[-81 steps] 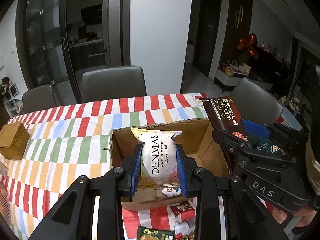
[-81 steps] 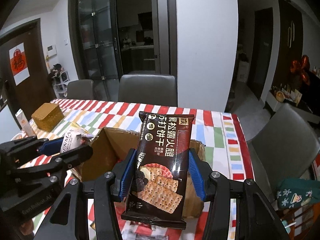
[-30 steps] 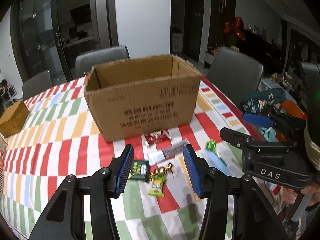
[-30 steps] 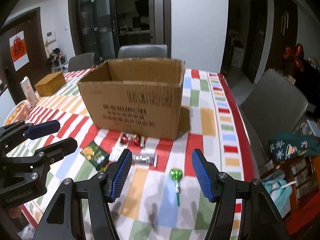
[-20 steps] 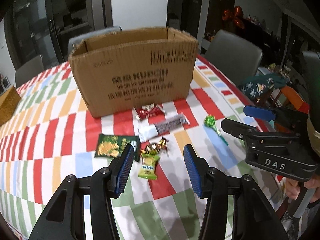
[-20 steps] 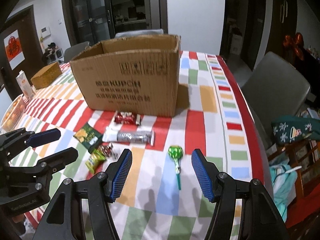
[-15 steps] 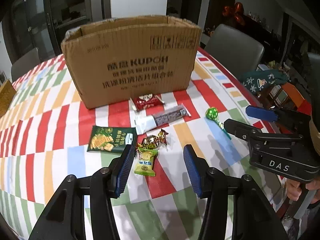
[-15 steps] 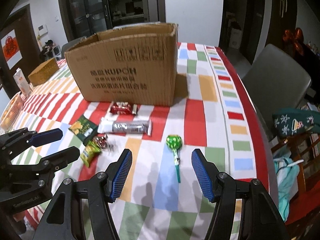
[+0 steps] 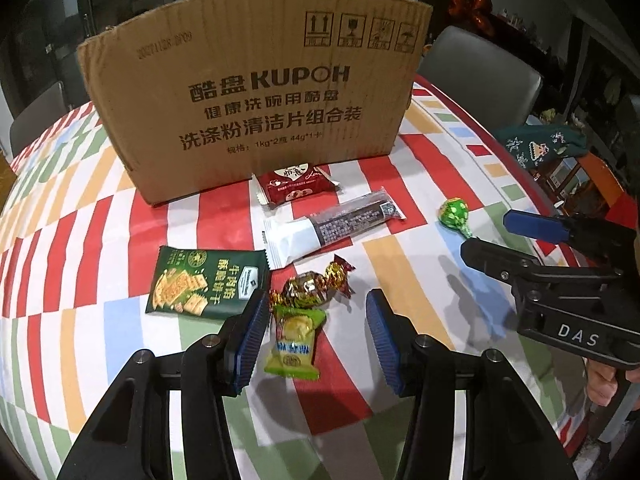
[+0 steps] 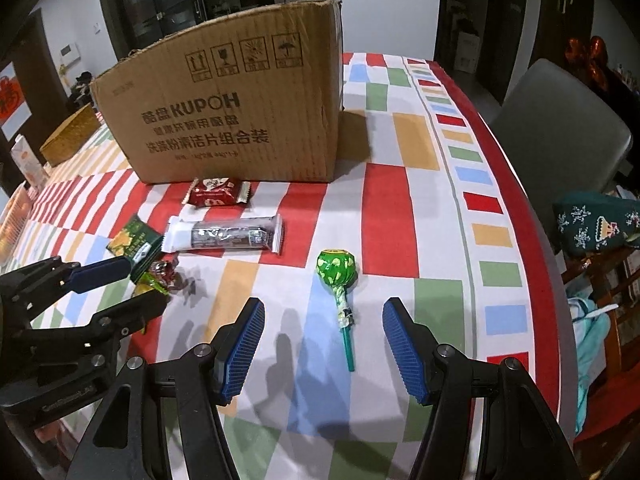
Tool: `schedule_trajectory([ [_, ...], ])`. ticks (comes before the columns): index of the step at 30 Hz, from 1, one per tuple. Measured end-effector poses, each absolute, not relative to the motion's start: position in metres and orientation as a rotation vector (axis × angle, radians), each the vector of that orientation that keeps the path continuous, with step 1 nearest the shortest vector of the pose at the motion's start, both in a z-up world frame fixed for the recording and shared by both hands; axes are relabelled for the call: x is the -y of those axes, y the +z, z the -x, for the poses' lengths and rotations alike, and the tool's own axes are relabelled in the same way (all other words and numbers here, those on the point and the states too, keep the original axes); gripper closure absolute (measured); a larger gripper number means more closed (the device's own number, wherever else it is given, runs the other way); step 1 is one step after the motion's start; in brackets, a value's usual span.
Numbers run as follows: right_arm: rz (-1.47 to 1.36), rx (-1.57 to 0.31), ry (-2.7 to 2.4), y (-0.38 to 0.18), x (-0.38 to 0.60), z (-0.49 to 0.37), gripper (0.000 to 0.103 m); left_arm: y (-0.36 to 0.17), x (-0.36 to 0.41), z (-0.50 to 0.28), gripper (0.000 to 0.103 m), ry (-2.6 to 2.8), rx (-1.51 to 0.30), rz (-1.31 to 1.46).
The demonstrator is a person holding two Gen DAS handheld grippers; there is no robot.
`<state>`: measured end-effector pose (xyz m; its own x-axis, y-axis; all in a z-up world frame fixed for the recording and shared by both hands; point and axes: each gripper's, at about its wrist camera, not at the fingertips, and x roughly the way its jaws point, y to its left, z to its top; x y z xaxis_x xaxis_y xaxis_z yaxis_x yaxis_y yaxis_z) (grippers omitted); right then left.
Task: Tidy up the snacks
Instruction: 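Grasp the gold wrapped candies with the left tool while the right tool grasps the green lollipop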
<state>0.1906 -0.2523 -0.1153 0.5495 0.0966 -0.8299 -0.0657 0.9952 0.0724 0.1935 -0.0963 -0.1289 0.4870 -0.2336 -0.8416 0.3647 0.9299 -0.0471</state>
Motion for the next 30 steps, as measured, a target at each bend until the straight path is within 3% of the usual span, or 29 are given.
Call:
schedule_trajectory([
  [8,-0.047,-1.006,0.087,-0.126,0.255,-0.205,0.046,-0.138,0.100,-0.206,0.067,-0.350,-1.027,-0.148],
  [14,-0.055,-1.015,0.088,-0.132,0.257,-0.216,0.052,-0.140,0.104,-0.209,0.071,-0.350,-1.026,-0.156],
  [18,-0.062,-1.027,0.092,-0.137,0.257,-0.224,0.060,-0.143,0.109,-0.214,0.076,-0.347,-1.033,-0.158],
  [26,-0.066,-1.026,0.100,-0.140,0.251,-0.231,0.076,-0.145,0.106,-0.221,0.078,-0.353,-1.041,-0.122],
  [30,-0.074,-1.026,0.114,-0.139,0.249,-0.227,0.076,-0.143,0.103,-0.220,0.078,-0.354,-1.042,-0.101],
])
